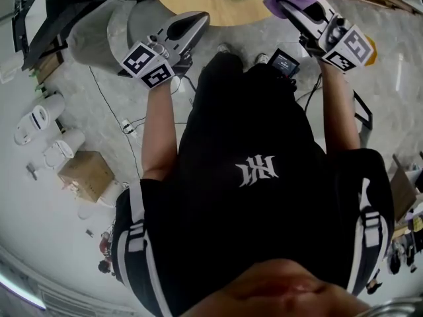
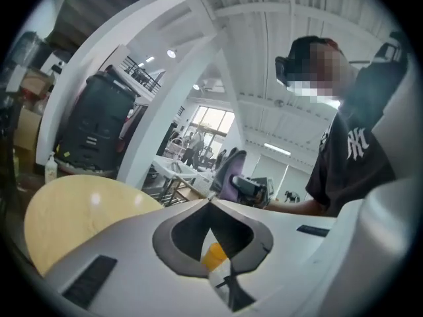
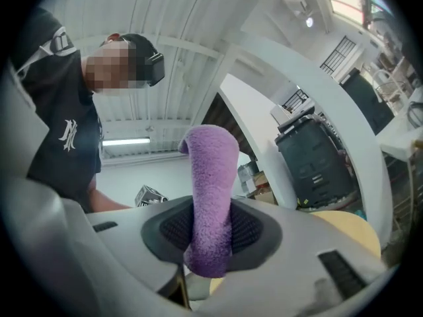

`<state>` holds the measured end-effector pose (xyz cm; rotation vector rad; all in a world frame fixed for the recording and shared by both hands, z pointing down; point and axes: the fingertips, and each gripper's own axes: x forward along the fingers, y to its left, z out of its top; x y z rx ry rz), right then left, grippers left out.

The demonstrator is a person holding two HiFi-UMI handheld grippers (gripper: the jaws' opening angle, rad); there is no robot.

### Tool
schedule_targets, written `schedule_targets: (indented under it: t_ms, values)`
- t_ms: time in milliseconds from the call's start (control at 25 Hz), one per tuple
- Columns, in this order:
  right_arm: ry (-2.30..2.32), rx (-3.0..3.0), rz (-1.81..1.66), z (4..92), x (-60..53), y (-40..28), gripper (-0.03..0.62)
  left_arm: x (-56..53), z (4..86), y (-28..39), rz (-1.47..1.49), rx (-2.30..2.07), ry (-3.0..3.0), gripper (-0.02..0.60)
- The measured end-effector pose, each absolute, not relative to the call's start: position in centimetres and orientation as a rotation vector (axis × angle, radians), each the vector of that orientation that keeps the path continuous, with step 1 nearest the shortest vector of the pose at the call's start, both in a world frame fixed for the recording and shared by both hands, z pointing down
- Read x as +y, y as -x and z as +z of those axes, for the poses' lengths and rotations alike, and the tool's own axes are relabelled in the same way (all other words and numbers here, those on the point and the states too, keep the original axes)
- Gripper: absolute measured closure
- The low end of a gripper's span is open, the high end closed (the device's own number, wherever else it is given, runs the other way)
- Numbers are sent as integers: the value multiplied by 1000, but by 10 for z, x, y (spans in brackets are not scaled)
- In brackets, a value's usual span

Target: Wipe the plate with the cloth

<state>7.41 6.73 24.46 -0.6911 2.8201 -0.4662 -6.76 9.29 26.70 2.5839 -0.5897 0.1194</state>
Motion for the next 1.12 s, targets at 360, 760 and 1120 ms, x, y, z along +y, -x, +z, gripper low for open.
schedule_targets:
  t_ms: [360, 760, 1120]
  values:
    - [950, 2869, -558, 280, 59, -88, 488, 74, 311, 54, 89, -406, -2564, 580]
    - [1119, 2932, -601, 247, -20, -98, 487, 9, 341, 42, 160, -254, -2422, 580]
    - [862, 3022, -960, 439, -92, -69, 488, -49, 476, 38, 191, -399, -2207, 578]
